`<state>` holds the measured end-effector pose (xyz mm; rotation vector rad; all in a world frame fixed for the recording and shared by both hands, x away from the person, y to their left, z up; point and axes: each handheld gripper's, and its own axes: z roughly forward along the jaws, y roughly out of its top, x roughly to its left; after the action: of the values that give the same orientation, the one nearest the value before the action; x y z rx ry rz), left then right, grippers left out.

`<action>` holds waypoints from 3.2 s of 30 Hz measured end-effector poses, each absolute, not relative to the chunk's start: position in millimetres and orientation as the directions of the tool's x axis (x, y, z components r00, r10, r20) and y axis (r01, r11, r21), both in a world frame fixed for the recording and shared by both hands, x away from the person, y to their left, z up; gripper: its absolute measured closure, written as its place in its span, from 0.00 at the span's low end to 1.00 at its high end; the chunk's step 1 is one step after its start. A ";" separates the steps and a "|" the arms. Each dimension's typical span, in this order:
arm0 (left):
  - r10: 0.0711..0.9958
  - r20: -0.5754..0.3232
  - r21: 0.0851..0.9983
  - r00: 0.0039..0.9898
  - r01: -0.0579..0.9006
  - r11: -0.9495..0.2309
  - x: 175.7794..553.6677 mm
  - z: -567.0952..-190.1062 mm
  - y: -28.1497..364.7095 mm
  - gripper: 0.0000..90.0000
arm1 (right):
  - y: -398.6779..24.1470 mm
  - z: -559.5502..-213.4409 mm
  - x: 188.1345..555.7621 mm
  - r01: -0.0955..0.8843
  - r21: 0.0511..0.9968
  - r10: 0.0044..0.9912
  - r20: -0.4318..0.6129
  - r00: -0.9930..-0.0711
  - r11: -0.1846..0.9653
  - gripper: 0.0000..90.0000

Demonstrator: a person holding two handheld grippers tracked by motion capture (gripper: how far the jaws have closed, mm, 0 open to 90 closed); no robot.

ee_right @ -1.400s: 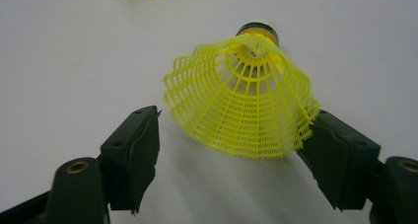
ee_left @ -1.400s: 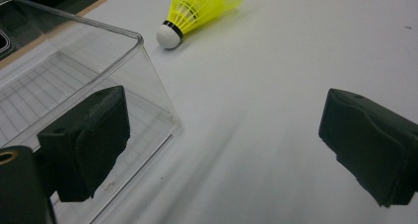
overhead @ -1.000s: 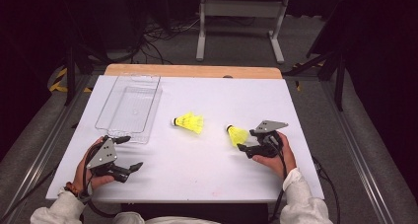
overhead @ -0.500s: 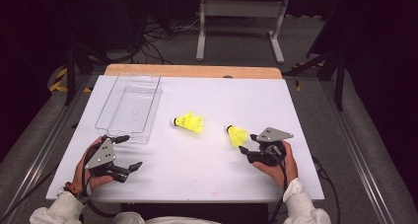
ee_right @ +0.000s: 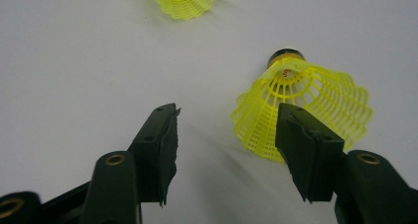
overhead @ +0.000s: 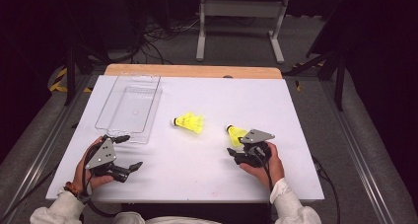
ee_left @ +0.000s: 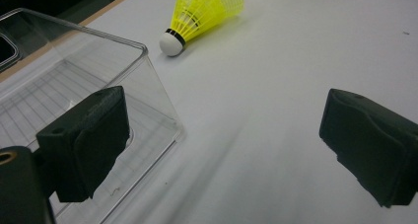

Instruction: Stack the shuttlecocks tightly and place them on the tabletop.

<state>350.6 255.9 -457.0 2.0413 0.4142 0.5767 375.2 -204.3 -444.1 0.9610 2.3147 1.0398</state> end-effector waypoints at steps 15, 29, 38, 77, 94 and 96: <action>0.508 0.232 0.863 0.829 0.067 -0.502 350.9 -457.6 255.4 0.07 | -189.8 -454.8 395.8 0.466 0.784 0.820 -0.093 -0.565 0.410 0.68; 0.508 0.229 0.864 0.830 0.066 -0.498 350.9 -457.7 255.7 0.07 | -203.6 -445.6 396.4 0.435 0.820 0.836 -0.091 -0.541 0.371 1.00; 0.507 0.225 0.865 0.832 0.068 -0.496 351.1 -457.8 255.6 0.07 | -202.2 -434.1 399.5 0.378 0.848 0.803 -0.089 -0.590 0.372 1.00; 0.501 0.222 0.868 0.836 0.064 -0.492 351.7 -457.9 257.0 0.07 | -141.7 -439.2 430.2 0.341 0.830 0.654 -0.038 -0.755 0.442 1.00; 0.495 0.218 0.868 0.841 0.065 -0.493 352.0 -458.3 257.2 0.07 | -130.9 -446.6 441.9 0.351 0.827 0.631 -0.006 -0.775 0.439 0.99; 0.493 0.222 0.866 0.841 0.063 -0.496 352.2 -458.2 257.4 0.07 | -130.0 -447.4 443.5 0.352 0.827 0.631 -0.004 -0.776 0.438 0.99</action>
<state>352.2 257.4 -458.2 2.0418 0.4077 0.5562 443.5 -130.0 -447.4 0.8437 2.3818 1.2595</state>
